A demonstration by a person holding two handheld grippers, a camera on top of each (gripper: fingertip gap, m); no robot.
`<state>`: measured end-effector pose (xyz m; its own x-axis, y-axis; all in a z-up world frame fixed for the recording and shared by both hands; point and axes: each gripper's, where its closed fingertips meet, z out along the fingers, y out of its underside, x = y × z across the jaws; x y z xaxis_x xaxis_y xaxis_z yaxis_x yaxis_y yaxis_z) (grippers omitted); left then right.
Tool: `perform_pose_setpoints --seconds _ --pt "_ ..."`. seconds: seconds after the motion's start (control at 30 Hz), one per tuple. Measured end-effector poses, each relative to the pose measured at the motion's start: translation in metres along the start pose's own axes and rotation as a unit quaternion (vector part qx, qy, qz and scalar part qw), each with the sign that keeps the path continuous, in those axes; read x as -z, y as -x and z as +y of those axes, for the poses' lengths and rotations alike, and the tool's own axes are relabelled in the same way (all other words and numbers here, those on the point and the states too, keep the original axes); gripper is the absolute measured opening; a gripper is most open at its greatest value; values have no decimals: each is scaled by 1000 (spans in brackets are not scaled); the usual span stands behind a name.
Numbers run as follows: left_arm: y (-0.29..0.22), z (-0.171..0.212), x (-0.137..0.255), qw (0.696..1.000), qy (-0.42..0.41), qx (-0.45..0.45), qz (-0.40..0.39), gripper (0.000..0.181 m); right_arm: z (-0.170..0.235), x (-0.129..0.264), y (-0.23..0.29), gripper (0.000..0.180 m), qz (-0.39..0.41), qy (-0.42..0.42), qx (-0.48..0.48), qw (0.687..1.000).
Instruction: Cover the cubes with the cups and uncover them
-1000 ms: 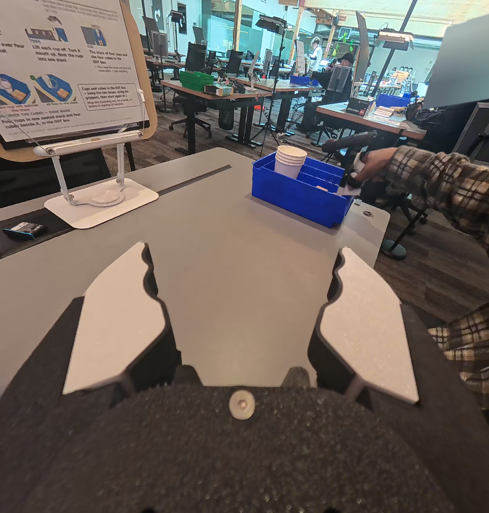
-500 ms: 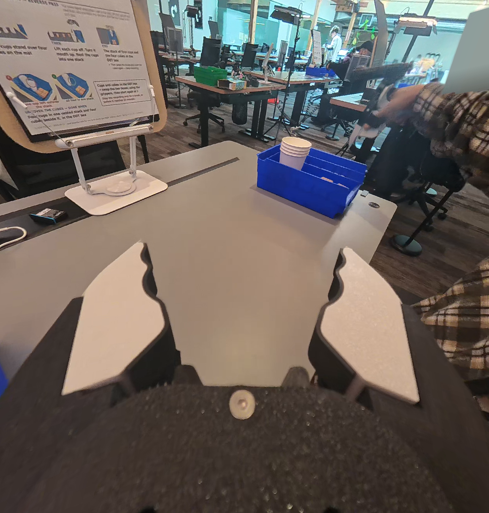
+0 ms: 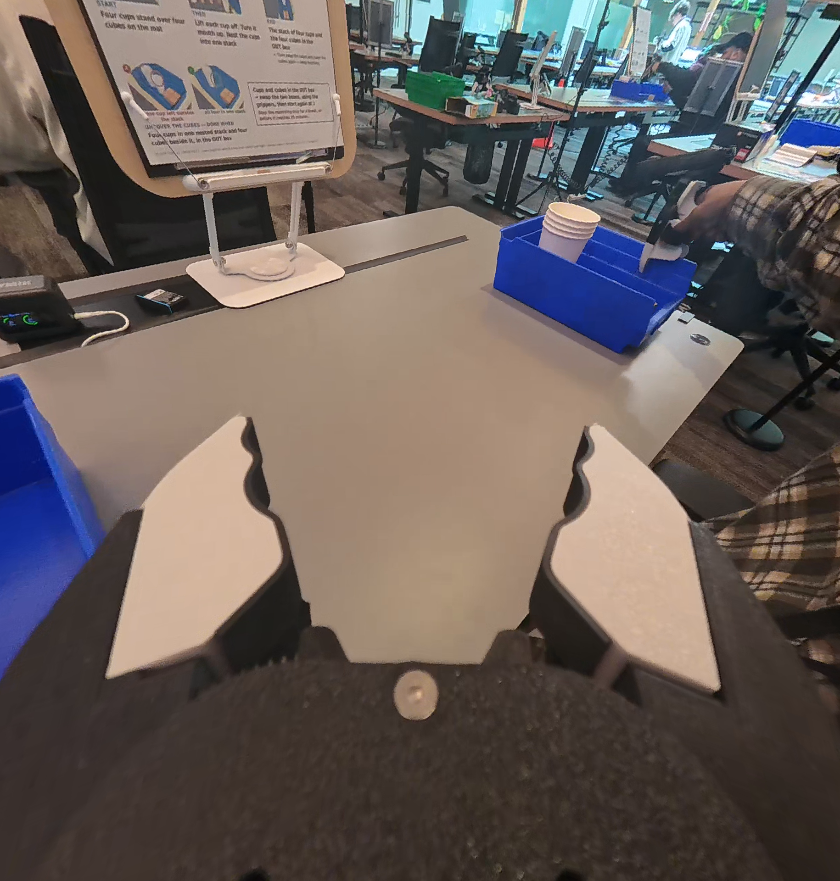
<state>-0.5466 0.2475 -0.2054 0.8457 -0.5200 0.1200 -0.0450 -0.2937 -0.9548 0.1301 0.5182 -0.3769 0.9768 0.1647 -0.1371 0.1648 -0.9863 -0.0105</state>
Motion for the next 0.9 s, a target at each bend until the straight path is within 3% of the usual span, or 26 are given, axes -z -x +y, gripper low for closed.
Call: perform_pose_setpoints --seconds 0.47,0.9 --pt "0 -8 38 999 -11 -11 -37 121 -2 -4 30 3 -5 -13 43 999" --pt "8 -7 75 998 -27 1 -62 120 -15 -18 140 3 -13 -20 71 997"
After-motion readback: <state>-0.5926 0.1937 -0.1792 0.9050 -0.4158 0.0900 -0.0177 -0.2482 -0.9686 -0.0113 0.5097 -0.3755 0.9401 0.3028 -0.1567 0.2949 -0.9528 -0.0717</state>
